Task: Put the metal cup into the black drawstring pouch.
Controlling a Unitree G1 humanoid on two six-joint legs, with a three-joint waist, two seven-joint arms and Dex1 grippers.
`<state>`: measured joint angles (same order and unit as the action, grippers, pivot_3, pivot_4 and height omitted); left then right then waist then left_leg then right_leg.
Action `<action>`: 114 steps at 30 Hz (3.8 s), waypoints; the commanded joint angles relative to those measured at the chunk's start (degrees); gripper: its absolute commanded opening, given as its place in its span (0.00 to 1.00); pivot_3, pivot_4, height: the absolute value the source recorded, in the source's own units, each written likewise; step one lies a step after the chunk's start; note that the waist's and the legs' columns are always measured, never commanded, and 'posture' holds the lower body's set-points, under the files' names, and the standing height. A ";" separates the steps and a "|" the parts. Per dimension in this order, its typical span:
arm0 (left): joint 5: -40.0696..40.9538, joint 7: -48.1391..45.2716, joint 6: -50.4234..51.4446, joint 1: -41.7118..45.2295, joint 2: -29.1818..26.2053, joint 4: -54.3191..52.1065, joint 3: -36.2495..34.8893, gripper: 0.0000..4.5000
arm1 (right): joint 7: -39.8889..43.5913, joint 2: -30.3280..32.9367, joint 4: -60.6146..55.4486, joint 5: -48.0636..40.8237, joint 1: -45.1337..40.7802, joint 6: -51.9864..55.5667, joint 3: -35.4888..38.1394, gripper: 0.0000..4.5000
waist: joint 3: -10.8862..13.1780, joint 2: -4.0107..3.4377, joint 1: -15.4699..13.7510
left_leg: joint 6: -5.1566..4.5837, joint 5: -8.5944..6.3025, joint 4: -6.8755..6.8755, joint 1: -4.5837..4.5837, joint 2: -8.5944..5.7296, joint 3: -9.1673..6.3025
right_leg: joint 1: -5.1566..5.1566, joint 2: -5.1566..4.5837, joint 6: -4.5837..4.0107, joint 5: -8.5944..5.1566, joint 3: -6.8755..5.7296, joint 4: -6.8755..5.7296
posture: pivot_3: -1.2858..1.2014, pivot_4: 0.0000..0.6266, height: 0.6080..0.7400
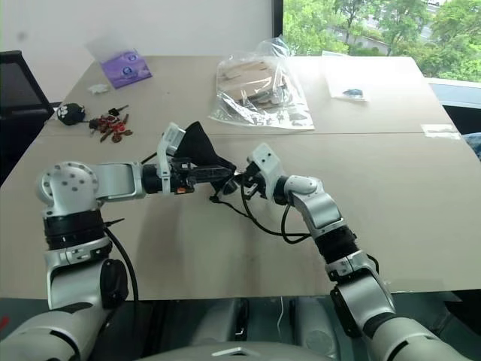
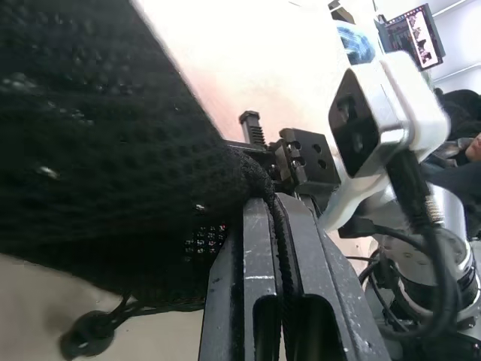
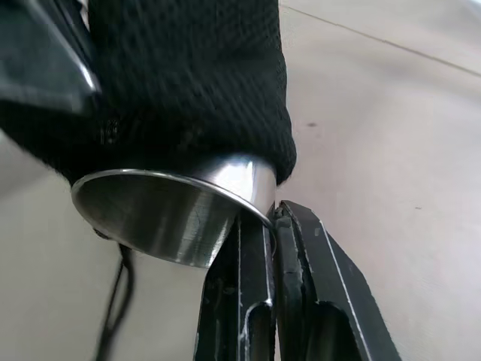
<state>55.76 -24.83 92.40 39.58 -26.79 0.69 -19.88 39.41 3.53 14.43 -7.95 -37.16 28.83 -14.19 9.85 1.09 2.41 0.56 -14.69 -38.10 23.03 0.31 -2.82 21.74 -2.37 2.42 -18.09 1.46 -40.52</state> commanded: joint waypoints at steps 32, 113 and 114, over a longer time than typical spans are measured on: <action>8.05 12.13 -2.82 4.94 9.04 5.64 -13.29 0.00 | -9.24 -0.88 10.33 11.56 -6.69 -20.05 -3.26 0.11 | 0.11 0.12 0.11 | 0.19 0.13 0.69 0.11 0.01 -0.16 | 0.06 0.10 -0.02 0.02 -0.17 0.65 | 0.52 0.24 1.00; -0.26 1.31 -44.03 4.63 4.91 -11.19 4.93 0.69 | -4.08 23.99 -25.71 6.67 -16.35 -8.00 7.77 0.00 | 0.27 0.05 0.08 | 0.15 0.16 0.43 0.78 -0.12 -0.42 | 0.48 0.11 -0.03 0.02 -0.41 0.62 | 0.52 0.24 1.00; -1.54 -0.35 -44.47 4.61 3.87 -11.69 6.49 0.69 | -4.10 23.64 -26.02 6.68 -16.24 -7.88 7.50 0.00 | 0.27 0.05 0.04 | 0.15 0.16 0.42 0.77 -0.11 -0.43 | 0.48 0.12 -0.03 0.02 -0.40 0.61 | 0.52 0.24 1.00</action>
<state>55.13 -22.61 49.41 42.64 -21.58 -7.78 -14.69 35.61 27.42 -8.59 -0.61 -52.55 21.05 -7.19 10.11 1.14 2.45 0.72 -14.53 -37.69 23.81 0.21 -3.27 22.21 -2.23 2.39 -18.07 1.04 -39.91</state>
